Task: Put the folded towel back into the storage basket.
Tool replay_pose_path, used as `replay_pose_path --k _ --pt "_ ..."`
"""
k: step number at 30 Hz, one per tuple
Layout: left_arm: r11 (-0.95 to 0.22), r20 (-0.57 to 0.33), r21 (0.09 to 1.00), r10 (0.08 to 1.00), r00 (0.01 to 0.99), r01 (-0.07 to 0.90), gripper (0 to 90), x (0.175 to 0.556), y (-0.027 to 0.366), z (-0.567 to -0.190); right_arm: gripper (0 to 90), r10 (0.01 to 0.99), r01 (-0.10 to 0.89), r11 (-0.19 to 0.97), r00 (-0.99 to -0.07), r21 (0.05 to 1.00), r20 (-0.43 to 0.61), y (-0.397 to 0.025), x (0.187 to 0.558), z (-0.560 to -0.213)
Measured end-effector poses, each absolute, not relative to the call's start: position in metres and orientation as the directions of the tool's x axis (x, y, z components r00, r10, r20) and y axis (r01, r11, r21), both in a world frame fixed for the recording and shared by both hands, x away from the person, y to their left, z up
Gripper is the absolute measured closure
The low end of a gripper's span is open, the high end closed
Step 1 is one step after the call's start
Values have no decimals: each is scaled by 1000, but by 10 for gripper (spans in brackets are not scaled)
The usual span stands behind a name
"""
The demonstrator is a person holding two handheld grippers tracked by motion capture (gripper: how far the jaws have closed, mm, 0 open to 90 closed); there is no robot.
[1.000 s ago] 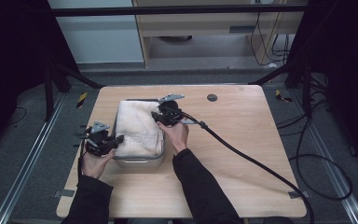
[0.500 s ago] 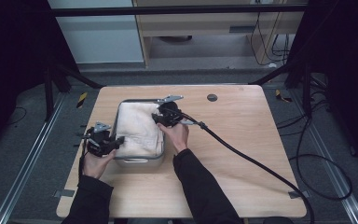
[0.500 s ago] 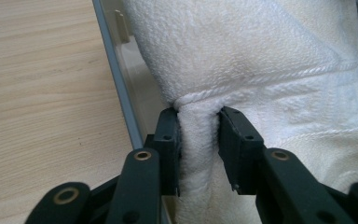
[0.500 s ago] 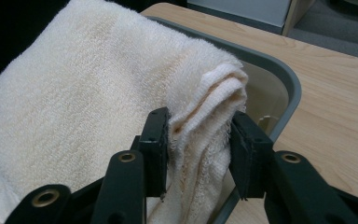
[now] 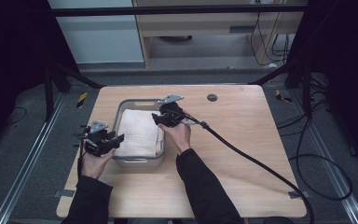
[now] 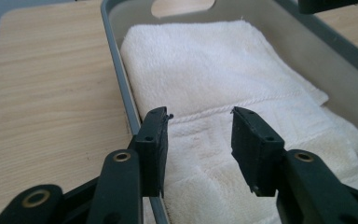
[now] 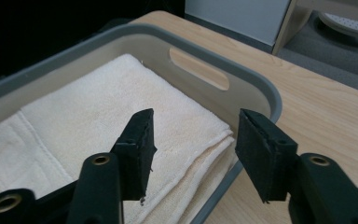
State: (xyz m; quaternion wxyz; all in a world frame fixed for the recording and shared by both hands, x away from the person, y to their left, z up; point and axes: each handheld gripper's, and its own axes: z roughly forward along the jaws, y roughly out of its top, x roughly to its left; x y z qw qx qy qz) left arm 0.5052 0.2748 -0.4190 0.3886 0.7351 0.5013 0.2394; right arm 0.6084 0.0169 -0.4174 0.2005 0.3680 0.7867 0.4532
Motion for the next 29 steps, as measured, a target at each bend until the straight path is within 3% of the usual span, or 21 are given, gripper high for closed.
replay_pose_path --k 8,16,29 --pt "-175 -41 863 912 409 475 503 491 270 -403 341 757 385 284 -652 878 41 -14 595 -403" --pt "-197 -20 876 898 439 441 432 477 266 -401 186 774 392 212 -626 895 91 -77 571 -391" --pt "-173 -14 902 905 426 397 309 454 291 -406 145 836 424 147 -537 893 117 -184 519 -420"
